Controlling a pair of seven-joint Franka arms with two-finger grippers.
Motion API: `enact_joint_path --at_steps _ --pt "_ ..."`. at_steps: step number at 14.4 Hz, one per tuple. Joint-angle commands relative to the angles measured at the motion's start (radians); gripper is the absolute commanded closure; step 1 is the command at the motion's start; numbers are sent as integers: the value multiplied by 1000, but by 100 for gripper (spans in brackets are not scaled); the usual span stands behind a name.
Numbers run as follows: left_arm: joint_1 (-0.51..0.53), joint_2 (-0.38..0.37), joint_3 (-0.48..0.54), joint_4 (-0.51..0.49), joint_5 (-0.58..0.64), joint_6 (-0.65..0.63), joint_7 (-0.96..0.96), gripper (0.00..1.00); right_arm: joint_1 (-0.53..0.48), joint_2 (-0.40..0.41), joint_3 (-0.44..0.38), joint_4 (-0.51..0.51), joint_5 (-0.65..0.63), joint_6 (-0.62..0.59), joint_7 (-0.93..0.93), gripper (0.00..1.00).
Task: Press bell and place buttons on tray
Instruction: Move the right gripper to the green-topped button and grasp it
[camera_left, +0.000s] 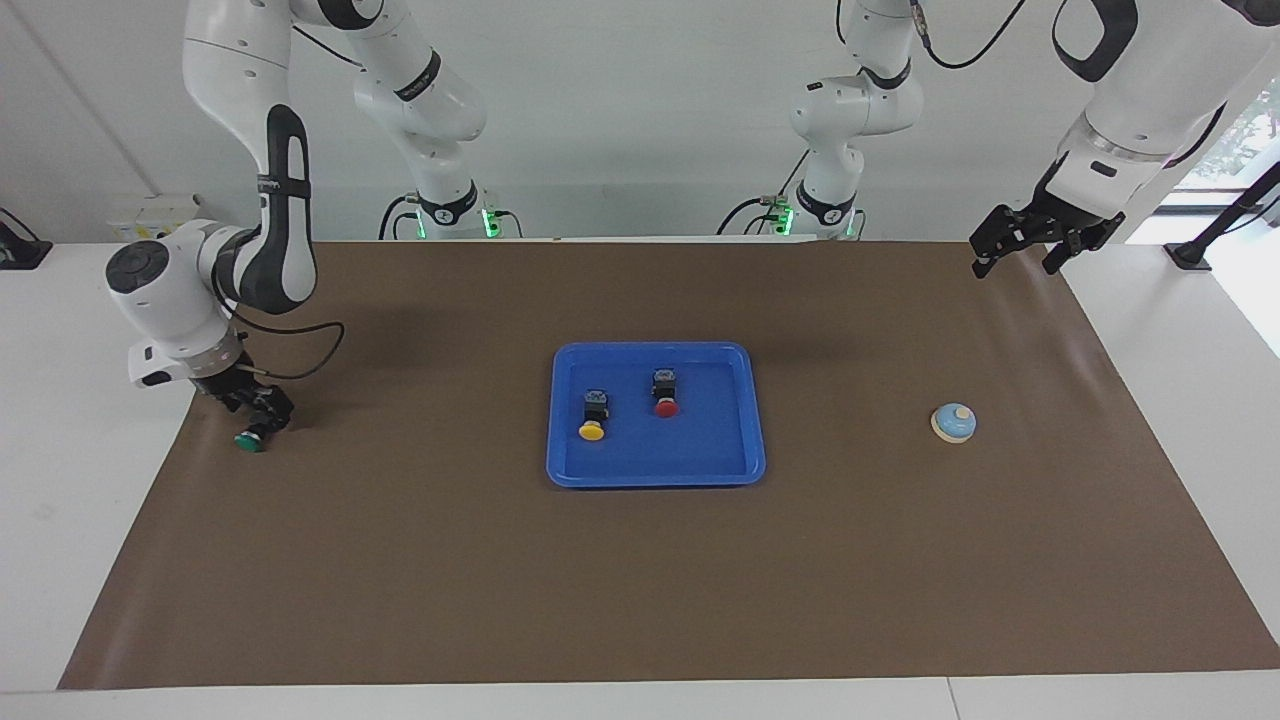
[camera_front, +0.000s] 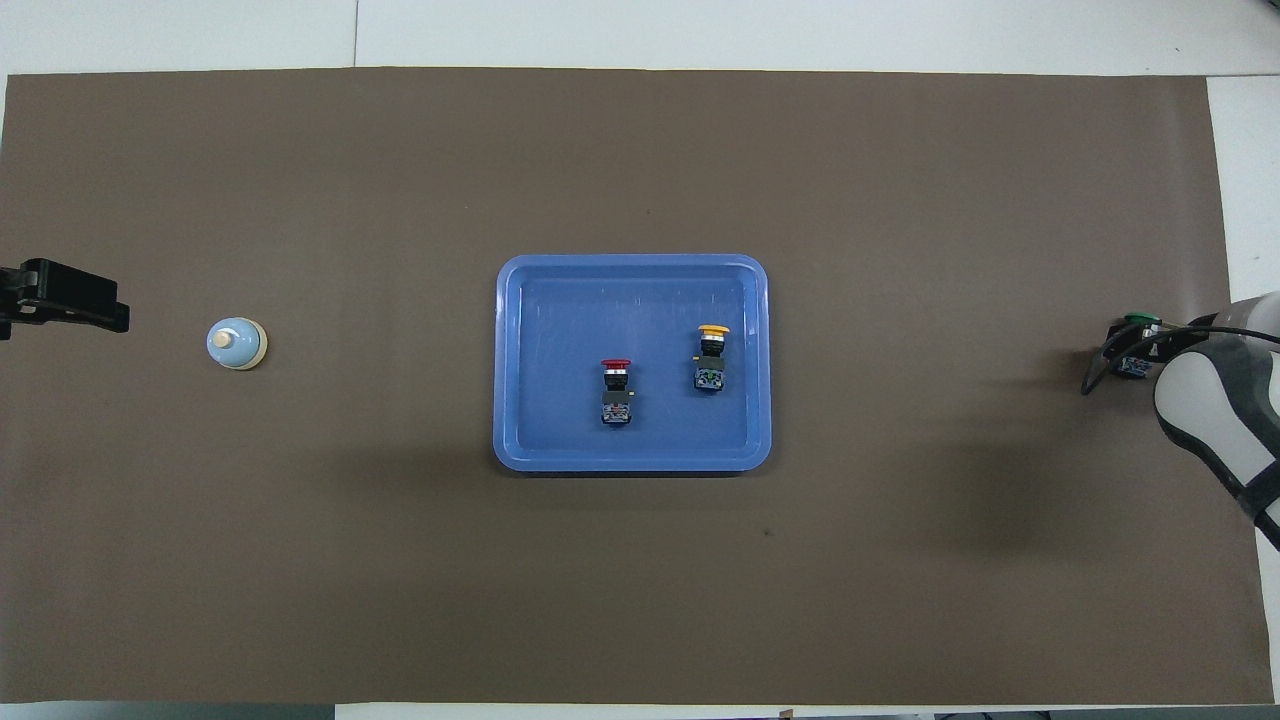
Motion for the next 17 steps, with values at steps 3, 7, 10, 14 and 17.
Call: enact_joint_path --at_steps 3,7,10,14,17 --pt "5 -20 0 -27 4 13 -6 0 -21 -10 18 -8 -16 -3 -82 100" --pt "5 -20 -2 -27 4 13 -6 0 36 -40 29 76 -15 -171 -82 100" --pt "5 -22 0 -27 4 13 -6 0 162 -41 28 249 -13 -414 17 100" --pt "5 -20 0 -27 4 13 -6 0 395 -11 28 464 -3 -644 282 100" --pt "5 -20 -1 -27 4 13 -6 0 587 14 28 547 23 -698 493 100"
